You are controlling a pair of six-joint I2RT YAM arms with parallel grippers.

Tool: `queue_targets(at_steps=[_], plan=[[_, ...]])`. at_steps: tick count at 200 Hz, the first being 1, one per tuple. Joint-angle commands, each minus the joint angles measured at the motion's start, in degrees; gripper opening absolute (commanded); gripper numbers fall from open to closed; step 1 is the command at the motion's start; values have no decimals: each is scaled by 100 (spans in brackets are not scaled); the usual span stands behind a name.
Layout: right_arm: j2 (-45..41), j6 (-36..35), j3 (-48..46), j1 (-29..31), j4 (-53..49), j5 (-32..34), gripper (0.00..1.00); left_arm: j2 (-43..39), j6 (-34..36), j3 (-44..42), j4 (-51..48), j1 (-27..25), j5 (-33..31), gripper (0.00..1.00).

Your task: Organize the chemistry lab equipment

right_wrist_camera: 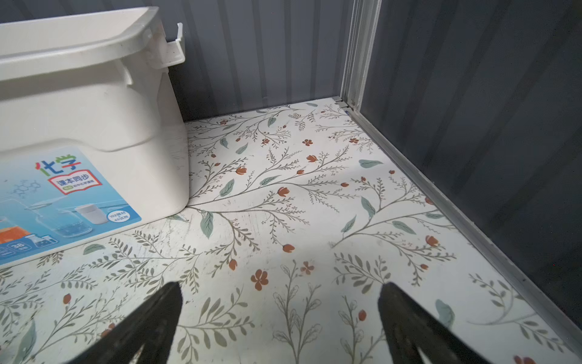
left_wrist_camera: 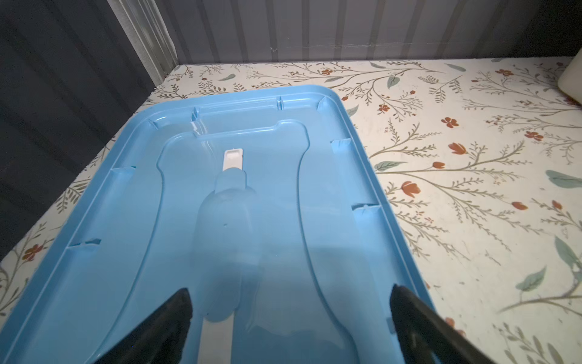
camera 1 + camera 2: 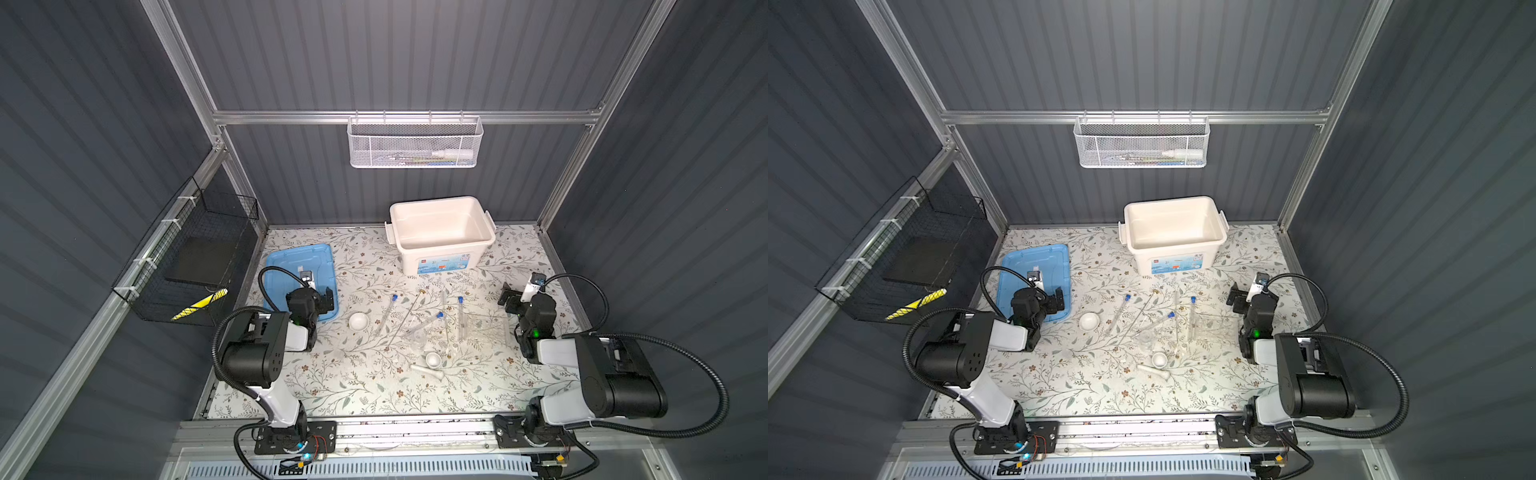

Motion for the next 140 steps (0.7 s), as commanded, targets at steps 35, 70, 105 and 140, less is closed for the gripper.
queue_targets(at_steps=[35, 70, 105, 140], plan=[[-71, 34, 68, -13, 48, -12, 99, 24, 100, 22, 42, 14, 53, 100], [-63, -44, 115, -20, -35, -225, 99, 26, 109, 20, 33, 10, 62, 100], [-62, -45, 118, -22, -32, -222, 99, 21, 100, 32, 15, 14, 64, 100], [-66, -45, 111, -22, -24, -222, 99, 22, 112, 30, 13, 14, 67, 100]])
